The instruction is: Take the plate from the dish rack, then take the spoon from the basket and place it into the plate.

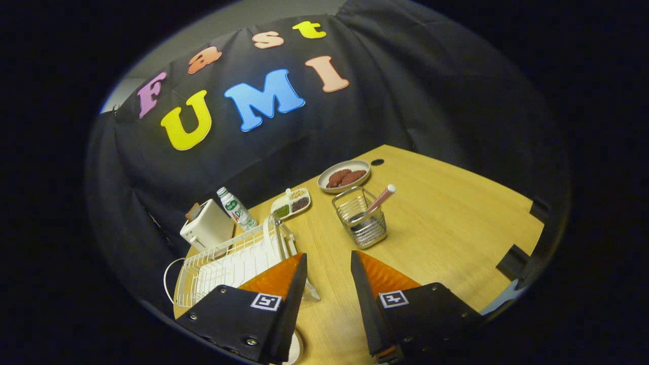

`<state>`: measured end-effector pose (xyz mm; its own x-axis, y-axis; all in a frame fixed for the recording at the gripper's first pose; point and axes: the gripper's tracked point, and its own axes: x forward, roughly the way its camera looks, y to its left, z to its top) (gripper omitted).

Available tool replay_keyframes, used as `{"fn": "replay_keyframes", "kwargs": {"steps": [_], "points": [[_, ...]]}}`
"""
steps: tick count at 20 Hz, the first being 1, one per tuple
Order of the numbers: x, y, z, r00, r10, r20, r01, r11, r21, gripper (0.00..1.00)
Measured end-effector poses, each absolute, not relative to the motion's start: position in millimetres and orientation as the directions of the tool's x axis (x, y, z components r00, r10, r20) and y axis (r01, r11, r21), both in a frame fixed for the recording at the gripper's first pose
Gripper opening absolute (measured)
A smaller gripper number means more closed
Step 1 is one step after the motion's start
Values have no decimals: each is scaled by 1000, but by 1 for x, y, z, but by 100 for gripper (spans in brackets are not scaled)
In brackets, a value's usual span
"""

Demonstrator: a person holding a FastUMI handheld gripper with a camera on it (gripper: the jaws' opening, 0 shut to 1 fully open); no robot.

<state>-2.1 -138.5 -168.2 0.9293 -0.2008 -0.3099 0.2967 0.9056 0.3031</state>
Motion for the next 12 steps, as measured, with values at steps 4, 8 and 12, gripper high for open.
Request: {"fn": "replay_keyframes", "kwargs": {"steps": [4, 8, 12], "points": [[21, -185, -158, 934, -254, -252, 326, 895, 304, 55], [40, -221, -177, 926, -266, -269, 340, 897, 284, 55], [52, -238, -191, 937, -222, -268, 292, 921, 258, 55]]}}
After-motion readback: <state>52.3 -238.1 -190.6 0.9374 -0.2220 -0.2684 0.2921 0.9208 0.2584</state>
